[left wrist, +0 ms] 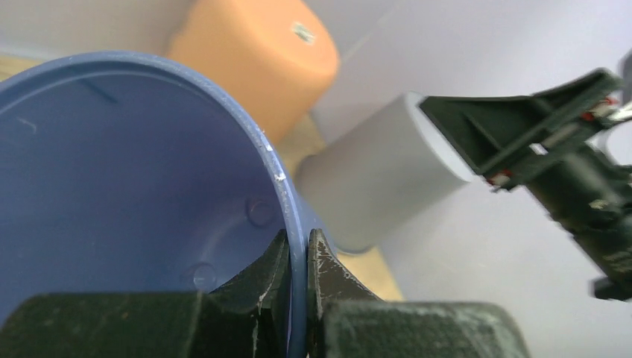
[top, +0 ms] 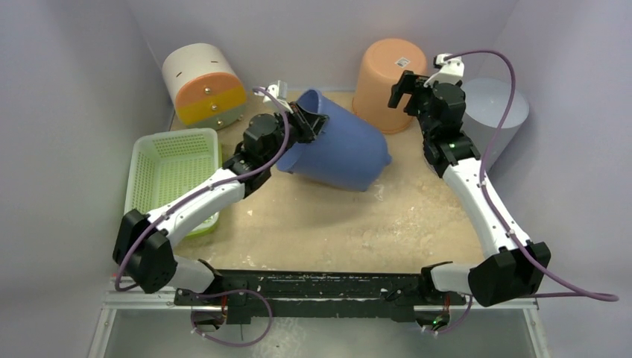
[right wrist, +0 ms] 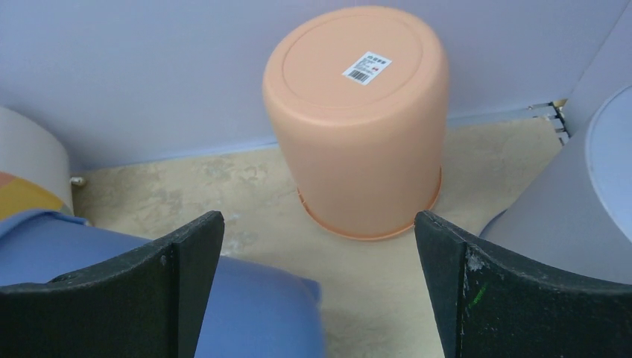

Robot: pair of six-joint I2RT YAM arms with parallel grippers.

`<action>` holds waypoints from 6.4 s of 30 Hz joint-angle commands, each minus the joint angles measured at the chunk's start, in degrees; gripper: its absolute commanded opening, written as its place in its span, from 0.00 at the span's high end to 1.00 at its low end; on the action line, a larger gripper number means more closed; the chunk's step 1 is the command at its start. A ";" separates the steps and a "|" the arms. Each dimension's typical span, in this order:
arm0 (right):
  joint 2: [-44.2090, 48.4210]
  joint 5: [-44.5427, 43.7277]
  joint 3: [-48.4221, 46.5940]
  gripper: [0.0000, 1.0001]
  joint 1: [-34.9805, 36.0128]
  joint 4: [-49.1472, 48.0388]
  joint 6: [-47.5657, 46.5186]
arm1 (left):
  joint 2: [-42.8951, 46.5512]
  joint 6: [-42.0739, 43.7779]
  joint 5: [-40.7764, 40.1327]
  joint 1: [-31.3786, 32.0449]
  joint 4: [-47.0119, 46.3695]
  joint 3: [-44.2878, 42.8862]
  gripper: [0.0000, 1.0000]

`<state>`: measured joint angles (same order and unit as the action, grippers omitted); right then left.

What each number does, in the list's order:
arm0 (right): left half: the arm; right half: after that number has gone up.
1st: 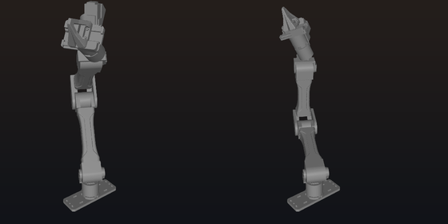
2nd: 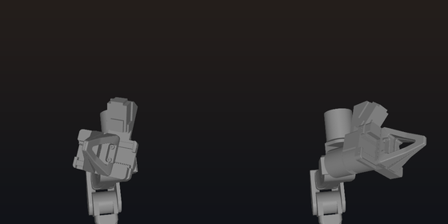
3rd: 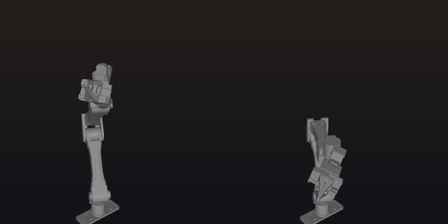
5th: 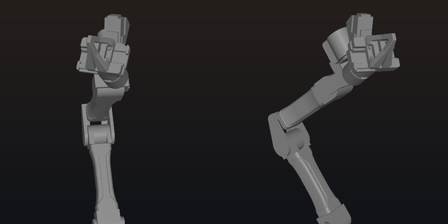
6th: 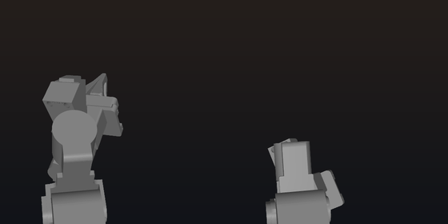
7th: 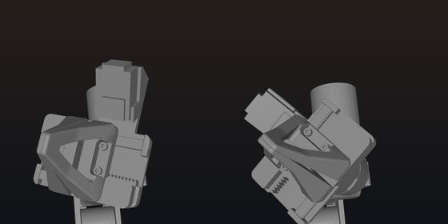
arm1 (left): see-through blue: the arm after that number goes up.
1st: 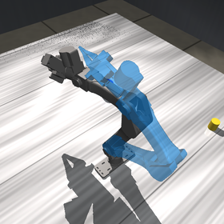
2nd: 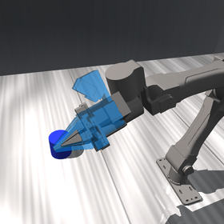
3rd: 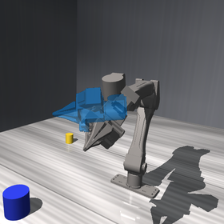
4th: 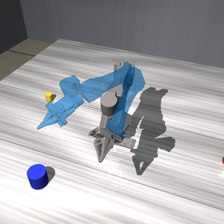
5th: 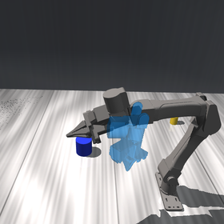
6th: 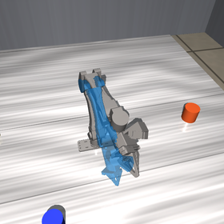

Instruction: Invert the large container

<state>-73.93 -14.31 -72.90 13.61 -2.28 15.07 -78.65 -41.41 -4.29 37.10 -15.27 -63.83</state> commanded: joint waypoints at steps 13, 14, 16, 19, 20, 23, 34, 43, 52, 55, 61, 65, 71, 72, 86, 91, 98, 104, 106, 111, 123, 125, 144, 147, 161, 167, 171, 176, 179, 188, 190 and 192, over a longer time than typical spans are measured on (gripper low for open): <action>1.08 1.63 -3.13 0.00 -6.12 0.06 -0.29 | -16.42 -39.87 10.21 2.42 -63.20 9.19 1.00; 1.15 1.65 -2.98 0.00 -6.28 -0.11 -0.23 | -18.23 -41.77 10.30 2.51 -67.15 8.92 1.00; 1.24 1.73 -2.78 0.00 -6.45 -0.34 -0.15 | -22.05 -48.65 9.93 2.68 -75.25 8.32 1.00; 0.99 1.82 -2.77 0.00 -6.63 -0.42 -0.13 | -27.22 -56.73 8.89 2.96 -83.27 6.86 1.00; 0.92 1.82 -2.73 0.00 -6.72 -0.36 -0.21 | -27.95 -57.22 8.91 3.04 -83.41 6.42 1.00; 0.76 1.83 -2.61 0.00 -6.87 -0.52 -0.17 | -29.43 -58.17 9.21 3.90 -83.48 4.76 1.00; -0.07 2.21 -1.99 0.00 -7.01 -1.57 -0.14 | -39.82 -62.56 10.74 4.18 -83.60 7.94 1.00; -0.54 3.33 -1.55 0.00 -7.01 -2.51 0.04 | -43.16 -59.10 10.86 -1.90 -83.60 19.23 1.00; -1.86 4.50 -1.03 0.00 -7.01 -3.21 0.49 | -46.43 -56.15 13.44 -5.86 -83.52 22.26 1.00; -1.85 4.55 -0.71 0.00 -7.01 -3.25 0.49 | -48.38 -56.00 14.29 -6.61 -83.51 21.87 1.00; -1.75 4.72 -0.40 0.00 -7.02 -3.35 0.53 | -52.37 -55.14 15.10 -7.80 -83.43 22.05 0.87; -1.74 5.03 -0.40 0.00 -7.01 -3.27 0.49 | -53.67 -53.32 15.42 -8.18 -83.43 22.44 0.77; -1.41 5.62 -0.40 0.00 -7.01 -3.19 0.84 | -54.25 -52.21 16.30 -8.70 -81.60 22.61 0.74; -1.39 5.73 -0.32 0.00 -6.95 -3.21 0.92 | -54.10 -51.50 16.51 -8.76 -80.47 22.63 0.74; -1.03 6.61 0.48 0.00 -6.97 -2.67 0.62 | -39.58 -30.28 10.66 -8.93 -37.86 21.84 0.69; -0.95 6.79 0.57 0.00 -7.01 -2.60 0.64 | -30.99 -21.47 3.45 -8.37 -18.87 19.26 0.66; -0.17 7.45 0.19 0.00 -6.99 -1.67 1.42 | -26.58 -12.85 -3.81 -1.90 -5.18 12.24 0.66; 0.95 8.60 -1.02 0.00 -7.01 -0.54 1.69 | -32.08 -12.88 -2.54 3.35 -9.33 7.01 0.66; 1.60 8.39 -1.98 0.00 -7.01 -0.53 1.72 | -33.89 -12.89 -2.05 5.21 -11.20 5.19 0.65; 1.38 8.41 -4.77 0.00 -7.01 0.01 1.52 | -39.19 -11.07 -1.84 8.57 -12.08 -1.89 0.65; 1.97 12.90 -6.60 0.00 -6.99 0.01 1.58 | -48.96 -4.27 4.53 14.17 -4.29 -20.91 0.61; 1.94 12.56 -6.25 0.00 -7.01 0.47 1.02 | -47.59 -1.97 4.47 14.22 -1.55 -20.95 0.60; -2.26 16.78 -4.56 0.00 0.28 0.54 -1.21 | -2.97 16.76 -22.81 -7.28 35.14 -1.22 0.57; -4.03 16.13 -4.50 0.00 3.06 0.37 -1.52 | -1.03 17.13 -25.86 -12.12 36.61 0.13 0.59; -5.24 16.74 -0.99 0.00 4.50 -0.60 -1.66 | -2.57 8.09 -48.70 -20.24 36.98 5.11 0.60; -5.15 17.27 0.52 0.00 4.50 -1.46 -1.41 | -4.62 7.00 -45.88 -23.78 34.79 6.86 0.60; -4.81 16.76 1.27 0.00 4.50 -1.50 -1.43 | -6.05 7.27 -45.19 -23.93 33.94 7.08 0.61; -4.22 16.21 2.06 0.00 4.50 -1.94 -1.37 | -5.83 8.25 -40.67 -23.92 30.80 9.00 0.61; -4.36 16.12 2.32 0.00 4.50 -2.07 -1.31 | -5.65 8.64 -39.73 -23.92 29.62 9.45 0.60; -5.11 16.39 2.78 0.00 4.50 -2.10 -1.09 | -9.24 8.13 -37.93 -24.77 28.66 10.29 0.56; -5.13 16.09 3.01 0.00 4.50 -2.19 -1.08 | -9.71 7.79 -37.96 -24.80 28.46 10.47 0.58; -5.38 16.06 3.03 0.00 4.50 -2.11 -1.04 | -9.75 7.48 -38.77 -24.80 28.67 10.57 0.65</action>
<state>-79.99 2.46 -69.97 18.26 -1.98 14.37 -87.92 -33.32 -43.03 12.73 15.14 -53.56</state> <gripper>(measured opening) 0.998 0.400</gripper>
